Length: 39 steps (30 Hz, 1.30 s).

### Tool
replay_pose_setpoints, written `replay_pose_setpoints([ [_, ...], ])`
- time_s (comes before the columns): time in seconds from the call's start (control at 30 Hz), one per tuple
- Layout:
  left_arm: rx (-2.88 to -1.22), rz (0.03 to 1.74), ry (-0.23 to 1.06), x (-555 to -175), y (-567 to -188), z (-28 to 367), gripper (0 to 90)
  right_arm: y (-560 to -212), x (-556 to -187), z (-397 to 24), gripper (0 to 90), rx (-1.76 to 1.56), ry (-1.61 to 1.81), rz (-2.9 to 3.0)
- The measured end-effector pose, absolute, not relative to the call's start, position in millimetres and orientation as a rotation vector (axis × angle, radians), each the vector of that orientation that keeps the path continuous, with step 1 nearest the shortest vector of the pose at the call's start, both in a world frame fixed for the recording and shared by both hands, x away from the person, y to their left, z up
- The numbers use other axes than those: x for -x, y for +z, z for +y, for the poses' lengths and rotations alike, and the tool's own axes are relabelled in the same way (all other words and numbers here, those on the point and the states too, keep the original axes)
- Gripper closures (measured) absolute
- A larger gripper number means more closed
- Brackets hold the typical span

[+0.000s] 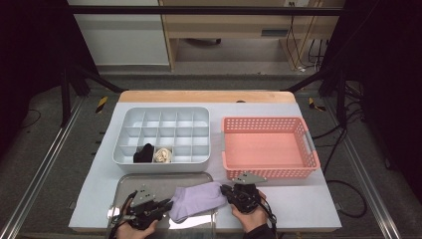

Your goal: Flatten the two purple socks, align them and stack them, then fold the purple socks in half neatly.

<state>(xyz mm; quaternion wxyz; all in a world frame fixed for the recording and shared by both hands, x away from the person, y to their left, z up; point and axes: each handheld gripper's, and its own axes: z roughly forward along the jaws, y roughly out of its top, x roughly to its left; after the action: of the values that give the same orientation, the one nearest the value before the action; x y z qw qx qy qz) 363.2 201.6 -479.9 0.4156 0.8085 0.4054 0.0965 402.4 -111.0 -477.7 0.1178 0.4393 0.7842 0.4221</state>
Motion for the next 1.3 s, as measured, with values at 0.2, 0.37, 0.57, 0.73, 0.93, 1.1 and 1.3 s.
replay_pose_setpoints([
  [0.2,-2.029,1.005,0.265,-360,-480,197,78.9,-479,-402,-109,76.4,-1.26,1.18,2.287],
  [0.37,-1.987,0.992,0.301,-359,-471,201,68.7,-473,-401,-117,65.8,-1.256,1.248,2.239],
  [0.57,-1.958,0.969,0.328,-360,-460,200,67.5,-464,-398,-128,59.3,-1.232,1.273,2.207],
  [0.73,-1.963,0.958,0.34,-364,-454,189,73.6,-464,-397,-135,56.3,-1.227,1.274,2.214],
  [0.93,-1.969,0.936,0.349,-367,-452,169,82.3,-465,-392,-142,56.6,-1.245,1.288,2.203],
  [1.1,-1.972,0.928,0.338,-372,-453,156,86.2,-466,-391,-146,57.3,-1.244,1.291,2.194],
  [1.3,-1.994,0.918,0.324,-378,-459,143,88.4,-469,-391,-145,57.3,-1.258,1.288,2.199],
])
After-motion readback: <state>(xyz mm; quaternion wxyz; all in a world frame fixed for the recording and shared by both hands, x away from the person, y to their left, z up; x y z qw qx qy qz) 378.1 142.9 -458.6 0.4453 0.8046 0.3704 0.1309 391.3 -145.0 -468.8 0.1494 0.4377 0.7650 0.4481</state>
